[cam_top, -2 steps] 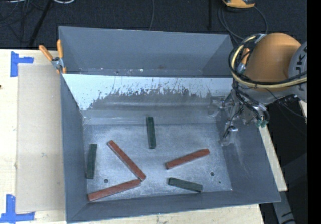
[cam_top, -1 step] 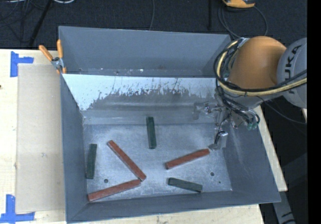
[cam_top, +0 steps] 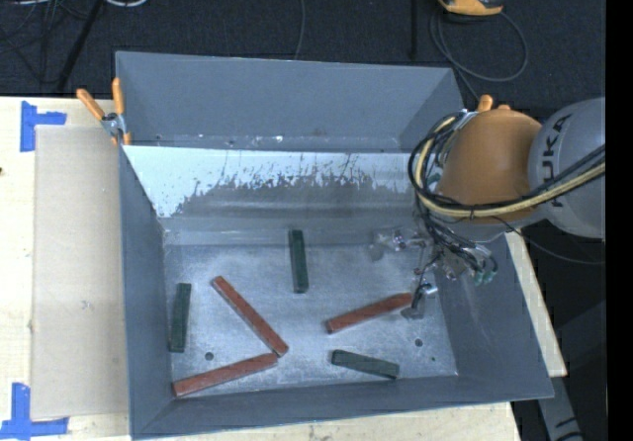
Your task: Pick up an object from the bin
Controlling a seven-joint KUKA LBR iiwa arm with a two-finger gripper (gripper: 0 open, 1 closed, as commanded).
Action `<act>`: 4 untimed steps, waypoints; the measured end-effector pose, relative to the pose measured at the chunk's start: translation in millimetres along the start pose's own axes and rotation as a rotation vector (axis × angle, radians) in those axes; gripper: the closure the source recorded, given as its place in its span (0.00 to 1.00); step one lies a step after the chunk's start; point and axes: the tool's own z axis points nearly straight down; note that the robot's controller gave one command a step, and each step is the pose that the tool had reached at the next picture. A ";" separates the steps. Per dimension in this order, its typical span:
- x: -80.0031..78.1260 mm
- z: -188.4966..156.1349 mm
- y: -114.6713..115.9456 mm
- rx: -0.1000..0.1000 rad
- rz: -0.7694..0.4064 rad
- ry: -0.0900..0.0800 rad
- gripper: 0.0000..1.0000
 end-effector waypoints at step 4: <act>15.0 31.5 22.0 0.001 -0.181 0.001 1.00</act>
Offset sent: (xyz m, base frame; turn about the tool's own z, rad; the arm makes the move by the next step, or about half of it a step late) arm -0.0216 0.0163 -0.0341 -0.1799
